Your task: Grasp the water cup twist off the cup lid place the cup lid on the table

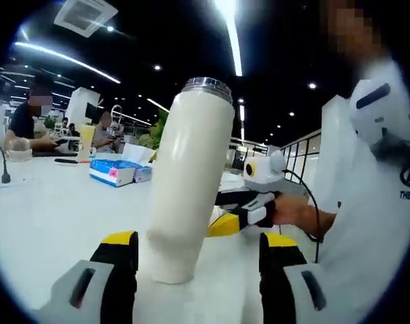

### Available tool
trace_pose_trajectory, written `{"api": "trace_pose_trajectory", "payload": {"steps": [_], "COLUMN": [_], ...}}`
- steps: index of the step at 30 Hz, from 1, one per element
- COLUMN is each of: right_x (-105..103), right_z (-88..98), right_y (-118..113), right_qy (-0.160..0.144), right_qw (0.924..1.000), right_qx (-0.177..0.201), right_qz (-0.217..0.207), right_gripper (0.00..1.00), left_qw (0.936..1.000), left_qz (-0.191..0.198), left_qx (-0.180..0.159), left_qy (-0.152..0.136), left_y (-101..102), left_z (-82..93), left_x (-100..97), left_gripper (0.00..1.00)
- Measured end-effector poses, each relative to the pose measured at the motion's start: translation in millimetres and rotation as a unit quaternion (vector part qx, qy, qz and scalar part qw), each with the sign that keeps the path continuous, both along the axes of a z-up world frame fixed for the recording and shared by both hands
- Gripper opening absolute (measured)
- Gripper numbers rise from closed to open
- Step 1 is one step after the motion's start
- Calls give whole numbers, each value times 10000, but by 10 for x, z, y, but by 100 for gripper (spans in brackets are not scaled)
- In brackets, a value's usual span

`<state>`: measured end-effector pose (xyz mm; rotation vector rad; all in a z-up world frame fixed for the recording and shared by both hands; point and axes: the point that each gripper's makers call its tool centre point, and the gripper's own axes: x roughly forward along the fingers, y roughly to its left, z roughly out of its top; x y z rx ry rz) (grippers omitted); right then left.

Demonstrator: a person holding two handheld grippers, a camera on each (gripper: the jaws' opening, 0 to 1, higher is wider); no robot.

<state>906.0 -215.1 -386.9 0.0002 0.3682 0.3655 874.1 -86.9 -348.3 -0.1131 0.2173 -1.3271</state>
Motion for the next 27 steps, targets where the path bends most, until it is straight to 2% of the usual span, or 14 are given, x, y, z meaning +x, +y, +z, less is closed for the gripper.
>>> {"api": "trace_pose_trajectory", "payload": {"steps": [4, 6, 9, 11, 12, 15, 19, 21, 23, 27], "right_x": [-71, -128, -262, -348, -385, -507, -714, -828, -972, -1197], "right_z": [13, 49, 157, 247, 307, 416, 504, 528, 537, 578], "right_y": [38, 59, 73, 60, 59, 50, 55, 53, 23, -59], "right_qy": [43, 46, 19, -72, -158, -249, -329, -379, -400, -501], "right_qw": [10000, 9999, 9999, 9997, 9997, 9995, 9990, 9987, 9985, 9979], "right_qx": [-25, -46, -92, -182, -177, -189, -288, -316, -364, -398], "right_qz": [69, 107, 128, 116, 112, 100, 136, 148, 127, 39], "right_gripper": [95, 95, 95, 95, 95, 95, 95, 95, 95, 95], "left_qw": [9997, 9985, 9949, 9938, 9903, 9825, 9754, 9721, 9653, 9548], "left_qz": [199, 461, 901, 1012, 1313, 1796, 2136, 2264, 2495, 2758], "left_qx": [147, 245, 392, 412, 378, 408, 504, 585, 733, 1101], "left_qy": [20, 156, 238, 230, 256, 264, 197, 211, 238, 109], "left_y": [101, 191, 348, 407, 530, 765, 993, 1111, 1253, 1494], "left_z": [-34, -65, -42, -11, 67, 169, 237, 238, 211, 149], "left_x": [-58, -69, -93, -117, -142, -196, -340, -437, -525, -750], "left_gripper": [81, 86, 89, 89, 89, 89, 89, 89, 89, 89]}}
